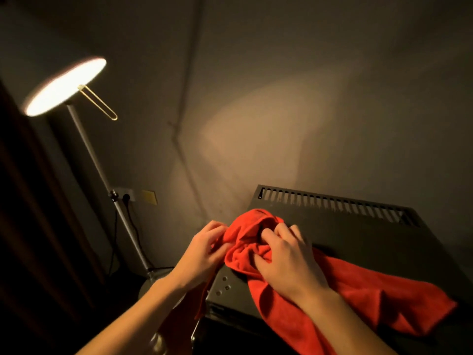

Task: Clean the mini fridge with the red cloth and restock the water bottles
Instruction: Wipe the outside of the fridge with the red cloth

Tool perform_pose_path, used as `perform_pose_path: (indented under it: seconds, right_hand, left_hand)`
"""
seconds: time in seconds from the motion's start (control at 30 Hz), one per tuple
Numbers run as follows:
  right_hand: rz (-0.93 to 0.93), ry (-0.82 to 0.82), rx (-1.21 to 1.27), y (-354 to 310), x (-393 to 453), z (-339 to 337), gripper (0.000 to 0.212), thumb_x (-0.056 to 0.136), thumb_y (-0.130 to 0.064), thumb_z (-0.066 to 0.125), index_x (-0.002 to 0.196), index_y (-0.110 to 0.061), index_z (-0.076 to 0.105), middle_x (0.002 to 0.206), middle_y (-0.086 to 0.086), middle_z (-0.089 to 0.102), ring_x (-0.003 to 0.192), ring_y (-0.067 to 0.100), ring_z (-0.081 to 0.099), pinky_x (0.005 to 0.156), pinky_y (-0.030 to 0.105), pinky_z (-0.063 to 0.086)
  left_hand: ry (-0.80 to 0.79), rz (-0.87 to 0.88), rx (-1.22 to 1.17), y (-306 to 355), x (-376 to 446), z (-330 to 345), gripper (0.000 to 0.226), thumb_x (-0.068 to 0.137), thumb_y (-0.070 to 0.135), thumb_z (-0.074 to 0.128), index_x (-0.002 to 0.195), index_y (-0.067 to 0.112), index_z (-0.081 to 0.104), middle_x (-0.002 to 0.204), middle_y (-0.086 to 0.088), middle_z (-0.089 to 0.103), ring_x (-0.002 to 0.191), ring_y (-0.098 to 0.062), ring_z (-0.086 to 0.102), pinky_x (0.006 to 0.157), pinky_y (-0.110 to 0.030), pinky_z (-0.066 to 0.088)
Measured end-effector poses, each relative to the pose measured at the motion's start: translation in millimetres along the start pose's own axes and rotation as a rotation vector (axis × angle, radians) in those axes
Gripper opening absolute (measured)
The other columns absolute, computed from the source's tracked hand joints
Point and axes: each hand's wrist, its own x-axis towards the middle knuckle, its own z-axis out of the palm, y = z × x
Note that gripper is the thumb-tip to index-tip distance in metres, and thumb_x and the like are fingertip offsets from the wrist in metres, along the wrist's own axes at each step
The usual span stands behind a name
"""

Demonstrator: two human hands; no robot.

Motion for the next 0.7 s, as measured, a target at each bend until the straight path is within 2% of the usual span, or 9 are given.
perform_pose_path:
  seconds: [0.13,0.3,0.37,0.43,0.5,0.57,0.7]
  right_hand:
    - [0.036,-0.027,-0.007,-1.6,-0.2,-3.3,0.033,0.077,-0.059,0.053,0.087,-0.028,0.053,0.097,-0.005,0.051,0.1,0.026,0.048,0.085,0.044,0.041]
    - [0.173,-0.141,-0.094,-11.9,-0.8,-11.2,0.048,0.079,-0.068,0.044,0.116,-0.036,0.052,0.137,-0.008,0.045,0.128,0.022,0.038,0.1,0.046,0.035]
    - [0.223,-0.159,-0.144,-17.8,-4.4,-12.1,0.048,0.083,-0.065,0.045,0.122,-0.038,0.052,0.145,-0.01,0.042,0.134,0.02,0.034,0.103,0.047,0.034]
    - [0.254,-0.128,-0.165,-26.3,-9.2,-10.9,0.04,0.086,-0.055,0.053,0.121,-0.035,0.058,0.139,-0.009,0.049,0.127,0.023,0.041,0.1,0.046,0.038]
    - [0.26,-0.059,-0.141,-36.6,-14.5,-9.5,0.03,0.083,-0.04,0.058,0.11,-0.027,0.066,0.121,-0.001,0.063,0.109,0.031,0.054,0.092,0.046,0.046]
    - [0.282,0.007,-0.156,-48.0,-22.6,-7.4,0.025,0.08,-0.031,0.059,0.1,-0.023,0.07,0.104,0.006,0.068,0.091,0.036,0.059,0.084,0.045,0.05]
    - [0.408,0.005,-0.24,-86.6,-35.7,-17.8,0.022,0.081,-0.022,0.065,0.102,-0.022,0.071,0.1,0.011,0.068,0.087,0.039,0.06,0.082,0.039,0.047]
  left_hand:
    - [-0.015,-0.002,0.005,-5.9,3.2,0.2,0.032,0.09,0.037,0.055,0.097,0.008,0.065,0.1,-0.002,0.057,0.093,-0.018,0.06,0.084,-0.036,0.049]
    - [0.026,-0.022,-0.094,-8.6,-2.1,1.1,0.033,0.088,0.038,0.055,0.102,0.012,0.068,0.102,0.0,0.059,0.095,-0.011,0.06,0.086,-0.026,0.046]
    - [0.014,-0.01,-0.119,-11.7,-3.9,2.4,0.035,0.088,0.04,0.055,0.103,0.011,0.068,0.101,0.0,0.059,0.095,-0.01,0.06,0.087,-0.027,0.046]
    - [0.003,-0.018,-0.144,-15.3,-5.0,1.6,0.037,0.087,0.042,0.055,0.101,0.01,0.069,0.099,-0.001,0.059,0.093,-0.013,0.06,0.086,-0.03,0.046]
    - [0.002,-0.019,-0.189,-15.8,-7.1,-1.3,0.037,0.085,0.043,0.055,0.096,0.011,0.068,0.096,-0.002,0.059,0.089,-0.015,0.059,0.083,-0.028,0.045]
    - [0.008,0.013,-0.23,-15.0,-13.4,-3.4,0.035,0.084,0.041,0.055,0.095,0.01,0.069,0.096,-0.003,0.059,0.09,-0.013,0.058,0.082,-0.022,0.043]
    - [-0.054,0.036,-0.299,-18.6,-24.6,-11.3,0.026,0.085,0.029,0.058,0.091,0.006,0.068,0.095,-0.005,0.058,0.088,-0.014,0.056,0.082,-0.029,0.044]
